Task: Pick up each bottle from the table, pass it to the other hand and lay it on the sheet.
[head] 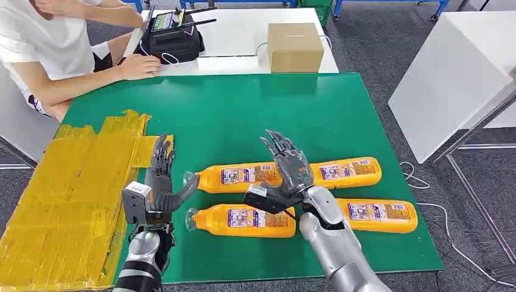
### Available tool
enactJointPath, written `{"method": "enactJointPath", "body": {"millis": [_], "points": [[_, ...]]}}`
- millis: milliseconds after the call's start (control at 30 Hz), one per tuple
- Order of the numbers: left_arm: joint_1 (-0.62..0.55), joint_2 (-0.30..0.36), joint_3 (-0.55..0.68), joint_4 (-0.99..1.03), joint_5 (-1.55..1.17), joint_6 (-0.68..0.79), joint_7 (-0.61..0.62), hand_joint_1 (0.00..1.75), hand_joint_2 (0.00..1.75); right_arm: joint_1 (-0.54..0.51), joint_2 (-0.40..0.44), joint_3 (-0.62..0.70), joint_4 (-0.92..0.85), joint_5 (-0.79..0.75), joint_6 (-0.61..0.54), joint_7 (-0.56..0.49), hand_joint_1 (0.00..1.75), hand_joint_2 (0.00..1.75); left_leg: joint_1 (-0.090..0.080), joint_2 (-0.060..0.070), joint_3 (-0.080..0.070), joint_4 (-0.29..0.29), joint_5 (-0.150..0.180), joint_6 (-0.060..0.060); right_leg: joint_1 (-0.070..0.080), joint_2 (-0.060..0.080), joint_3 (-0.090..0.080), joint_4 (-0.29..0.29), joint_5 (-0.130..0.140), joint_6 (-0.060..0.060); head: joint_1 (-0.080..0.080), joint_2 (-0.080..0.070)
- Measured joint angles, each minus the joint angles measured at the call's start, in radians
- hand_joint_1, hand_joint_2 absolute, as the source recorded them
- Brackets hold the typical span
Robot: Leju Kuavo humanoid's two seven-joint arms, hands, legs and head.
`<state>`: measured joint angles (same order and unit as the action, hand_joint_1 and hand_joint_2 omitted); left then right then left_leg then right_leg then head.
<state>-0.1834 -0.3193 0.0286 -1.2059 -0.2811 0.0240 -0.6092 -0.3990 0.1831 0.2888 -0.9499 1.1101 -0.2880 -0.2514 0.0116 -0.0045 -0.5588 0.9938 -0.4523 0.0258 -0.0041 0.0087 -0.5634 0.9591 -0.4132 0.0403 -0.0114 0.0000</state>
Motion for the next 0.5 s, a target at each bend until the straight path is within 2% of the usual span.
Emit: {"method": "enactJointPath", "body": {"millis": [367, 500], "points": [[-0.020, -0.008, 0.006, 0.031, -0.006, -0.006, -0.002, 0.00, 1.75, -0.041, 0.009, 0.051, 0.042, 0.047, 0.013, 0.026, 0.00, 1.75, 0.000, 0.000, 0.000, 0.000, 0.000, 0.000, 0.000, 0.000, 0.000, 0.000, 0.000, 0.000, 0.000, 0.000], [-0.026, -0.009, 0.006, 0.043, -0.006, -0.013, -0.002, 0.00, 1.75, -0.086, 0.019, 0.058, 0.106, 0.041, 0.063, 0.094, 0.00, 1.75, 0.000, 0.000, 0.000, 0.000, 0.000, 0.000, 0.000, 0.000, 0.000, 0.000, 0.000, 0.000, 0.000, 0.000]]}}
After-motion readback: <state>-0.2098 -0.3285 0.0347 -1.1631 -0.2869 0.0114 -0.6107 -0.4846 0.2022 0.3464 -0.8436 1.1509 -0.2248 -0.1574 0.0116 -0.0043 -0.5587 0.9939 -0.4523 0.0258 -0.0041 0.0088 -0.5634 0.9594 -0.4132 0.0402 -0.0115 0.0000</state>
